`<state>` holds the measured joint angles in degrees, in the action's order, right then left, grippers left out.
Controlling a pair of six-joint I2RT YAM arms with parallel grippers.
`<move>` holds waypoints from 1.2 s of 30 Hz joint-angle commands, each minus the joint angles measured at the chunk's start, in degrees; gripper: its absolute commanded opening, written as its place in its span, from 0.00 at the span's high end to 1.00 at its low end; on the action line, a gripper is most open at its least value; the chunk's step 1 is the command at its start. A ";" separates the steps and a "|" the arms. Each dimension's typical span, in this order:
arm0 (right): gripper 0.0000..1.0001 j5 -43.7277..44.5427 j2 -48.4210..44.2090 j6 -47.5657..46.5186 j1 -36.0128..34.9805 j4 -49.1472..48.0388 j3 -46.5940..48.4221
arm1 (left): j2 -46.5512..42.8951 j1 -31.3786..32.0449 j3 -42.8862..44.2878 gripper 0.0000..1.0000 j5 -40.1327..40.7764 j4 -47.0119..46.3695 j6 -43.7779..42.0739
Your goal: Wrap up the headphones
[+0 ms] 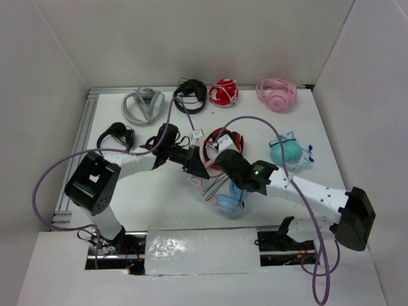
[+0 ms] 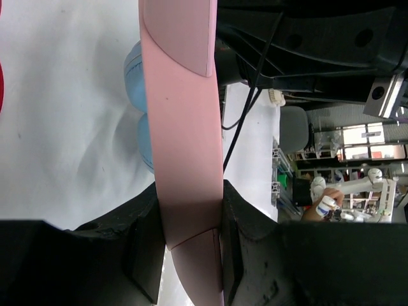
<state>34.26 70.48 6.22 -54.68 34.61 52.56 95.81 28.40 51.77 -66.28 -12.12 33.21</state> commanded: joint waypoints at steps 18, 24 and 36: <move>0.90 1.51 -8.17 9.78 7.56 5.47 -2.46 | 15.89 9.13 12.83 1.00 4.13 7.72 0.36; 0.89 1.33 -4.83 10.65 9.85 6.17 -2.02 | 18.27 9.39 13.01 0.97 9.67 11.94 -0.69; 0.87 3.96 4.57 13.37 9.94 11.61 2.20 | 14.93 12.64 13.19 0.71 23.65 19.32 -3.06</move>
<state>31.88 73.23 17.19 -45.69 43.86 50.76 112.31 39.68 65.36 -49.36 3.31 34.76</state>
